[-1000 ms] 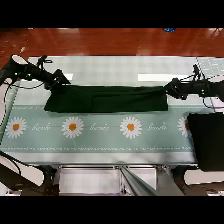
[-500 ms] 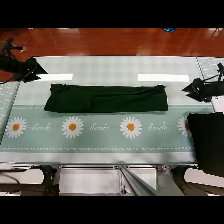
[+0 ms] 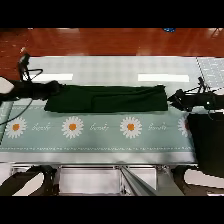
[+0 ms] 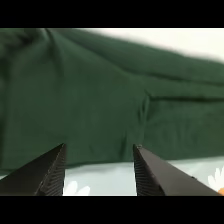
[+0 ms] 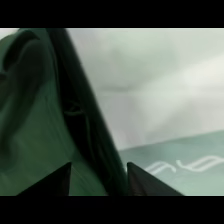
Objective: Fold the shirts.
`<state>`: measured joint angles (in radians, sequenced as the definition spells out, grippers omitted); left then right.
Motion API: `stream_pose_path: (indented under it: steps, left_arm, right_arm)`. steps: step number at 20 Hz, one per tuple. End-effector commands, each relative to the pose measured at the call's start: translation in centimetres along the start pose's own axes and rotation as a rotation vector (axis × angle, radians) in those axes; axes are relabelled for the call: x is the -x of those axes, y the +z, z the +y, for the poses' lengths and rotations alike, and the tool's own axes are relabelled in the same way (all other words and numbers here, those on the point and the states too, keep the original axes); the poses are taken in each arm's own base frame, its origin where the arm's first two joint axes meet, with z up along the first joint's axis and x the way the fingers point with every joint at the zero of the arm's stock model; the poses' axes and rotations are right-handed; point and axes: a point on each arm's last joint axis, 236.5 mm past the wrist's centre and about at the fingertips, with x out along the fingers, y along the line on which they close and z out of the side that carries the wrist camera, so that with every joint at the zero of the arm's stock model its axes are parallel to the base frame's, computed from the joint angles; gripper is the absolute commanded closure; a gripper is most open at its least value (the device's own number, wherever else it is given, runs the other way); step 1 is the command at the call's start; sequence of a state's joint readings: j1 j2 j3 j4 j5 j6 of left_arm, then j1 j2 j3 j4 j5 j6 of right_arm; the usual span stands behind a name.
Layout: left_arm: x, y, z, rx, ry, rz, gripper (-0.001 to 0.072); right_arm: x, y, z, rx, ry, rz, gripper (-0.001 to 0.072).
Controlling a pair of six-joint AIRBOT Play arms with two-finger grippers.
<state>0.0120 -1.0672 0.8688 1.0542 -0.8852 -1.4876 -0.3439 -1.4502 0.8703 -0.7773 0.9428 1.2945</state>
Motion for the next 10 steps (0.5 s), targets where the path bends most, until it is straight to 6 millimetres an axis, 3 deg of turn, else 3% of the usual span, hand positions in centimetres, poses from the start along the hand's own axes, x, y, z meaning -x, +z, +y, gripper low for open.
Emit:
stream_pose_path:
  steps: [1,4,5,7,8,9,10]
  left_arm:
    - [-1.0,-1.5,-0.8,-0.007,-0.012,0.001,0.0198]
    - [-1.0,-1.0,-1.2,0.011,-0.031,-0.02,0.0198]
    - [-1.0,-1.0,-1.3,0.015,-0.035,-0.021,0.0198]
    - [-1.0,-1.0,-1.4,0.013,-0.036,-0.018,0.02]
    - [-1.0,-1.1,-1.4,0.014,-0.036,-0.017,0.0203]
    - [-1.0,-1.1,-1.4,0.013,-0.036,-0.017,0.0267]
    - [-1.0,-1.0,-1.4,0.014,-0.036,-0.018,0.0513]
  right_arm:
    - [-2.8,-0.6,0.8,-0.006,0.021,0.042,0.0298]
    - [-5.0,-0.4,3.5,0.018,0.066,0.077,0.0303]
    - [-5.7,-0.3,4.7,0.037,0.08,0.086,0.0367]
    - [-6.5,-0.5,7.2,0.12,0.097,0.098,0.0678]
    - [-6.5,-0.6,8.4,0.159,0.105,0.099,0.068]
    - [-6.1,-0.7,9.3,0.186,0.115,0.104,0.068]
    - [-5.5,-0.8,10.0,0.199,0.125,0.106,0.068]
